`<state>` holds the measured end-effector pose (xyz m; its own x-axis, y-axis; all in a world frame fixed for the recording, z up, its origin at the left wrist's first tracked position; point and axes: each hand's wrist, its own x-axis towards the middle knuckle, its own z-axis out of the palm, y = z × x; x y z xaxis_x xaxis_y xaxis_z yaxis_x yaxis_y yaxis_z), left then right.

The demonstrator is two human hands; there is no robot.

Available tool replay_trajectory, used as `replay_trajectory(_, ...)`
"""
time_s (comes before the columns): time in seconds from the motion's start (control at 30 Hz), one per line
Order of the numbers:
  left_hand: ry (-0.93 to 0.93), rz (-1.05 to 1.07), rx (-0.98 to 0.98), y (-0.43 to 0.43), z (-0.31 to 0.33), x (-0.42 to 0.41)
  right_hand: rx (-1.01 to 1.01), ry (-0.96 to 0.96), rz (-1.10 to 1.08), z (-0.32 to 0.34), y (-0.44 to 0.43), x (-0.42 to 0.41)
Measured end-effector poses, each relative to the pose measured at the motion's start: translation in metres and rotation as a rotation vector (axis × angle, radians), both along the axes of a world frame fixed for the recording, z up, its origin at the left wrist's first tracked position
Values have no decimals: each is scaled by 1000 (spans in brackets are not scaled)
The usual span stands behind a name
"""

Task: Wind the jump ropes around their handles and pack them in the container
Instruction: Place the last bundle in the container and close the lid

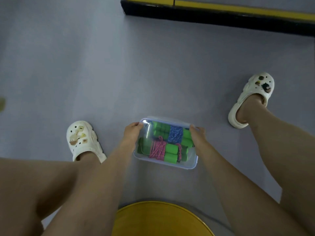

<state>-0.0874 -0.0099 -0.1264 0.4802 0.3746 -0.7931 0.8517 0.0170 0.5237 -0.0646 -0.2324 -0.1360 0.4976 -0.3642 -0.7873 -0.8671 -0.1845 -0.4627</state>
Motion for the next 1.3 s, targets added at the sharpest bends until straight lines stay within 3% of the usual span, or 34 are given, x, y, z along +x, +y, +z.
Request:
replay_trajectory(0.1,24,62,4,-13,-13,8,0,93,-43,-15,2,6)
replay_trajectory(0.2,105,102,104,-12,-64,14,-21,114,-101,-18,2,15)
replay_trajectory(0.37,153,168,93,-27,-31,28,-103,116,-124,-7,10,10)
replay_trajectory(0.63,263,192,65,-17,-86,46,-145,102,-205,-6,18,7)
replay_trajectory(0.93,375,119,190,-42,-4,54,-200,186,-230,-4,22,10)
replay_trajectory(1.3,373,55,367,-52,-7,57,-320,287,-187,-3,21,23)
